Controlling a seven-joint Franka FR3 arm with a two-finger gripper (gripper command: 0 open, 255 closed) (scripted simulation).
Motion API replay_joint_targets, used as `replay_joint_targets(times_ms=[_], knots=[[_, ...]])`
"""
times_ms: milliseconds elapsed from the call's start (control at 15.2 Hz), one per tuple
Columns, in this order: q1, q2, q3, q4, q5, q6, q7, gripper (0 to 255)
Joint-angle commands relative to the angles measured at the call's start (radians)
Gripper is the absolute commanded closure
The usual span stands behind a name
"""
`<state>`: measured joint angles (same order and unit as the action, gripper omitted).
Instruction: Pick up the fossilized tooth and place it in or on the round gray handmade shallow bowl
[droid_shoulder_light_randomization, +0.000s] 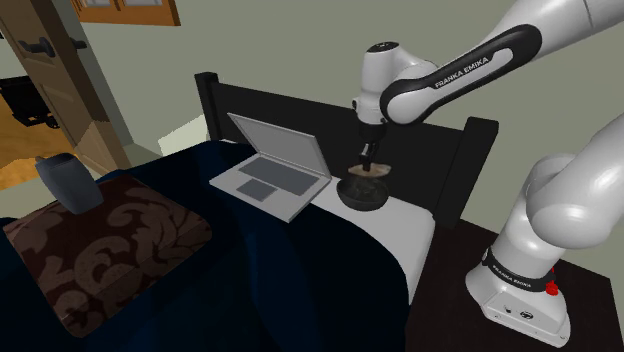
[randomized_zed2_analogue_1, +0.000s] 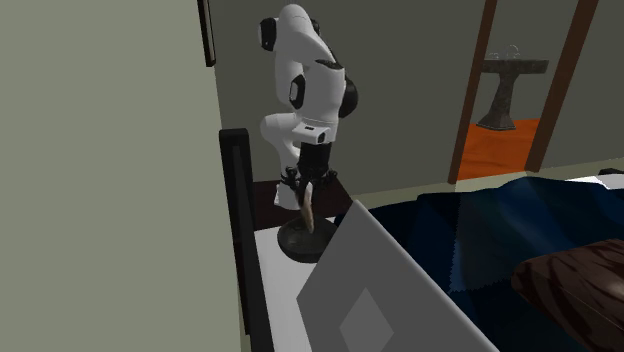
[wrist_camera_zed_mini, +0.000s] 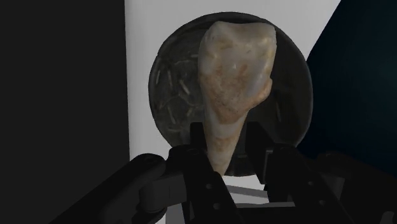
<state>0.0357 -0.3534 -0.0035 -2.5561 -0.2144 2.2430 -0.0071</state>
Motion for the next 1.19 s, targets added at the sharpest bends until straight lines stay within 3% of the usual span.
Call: replay_joint_targets(times_ms=[0, 660, 1122], knots=[[-0.002, 0.014, 0.000, -0.015, -0.005, 0.029, 0.006, 255], [-0.015, 0.114, 0.002, -0.076, -0.041, 0.188, 0.047, 255], [-0.015, 0.114, 0.002, -0.076, -0.041, 0.188, 0.047, 255]])
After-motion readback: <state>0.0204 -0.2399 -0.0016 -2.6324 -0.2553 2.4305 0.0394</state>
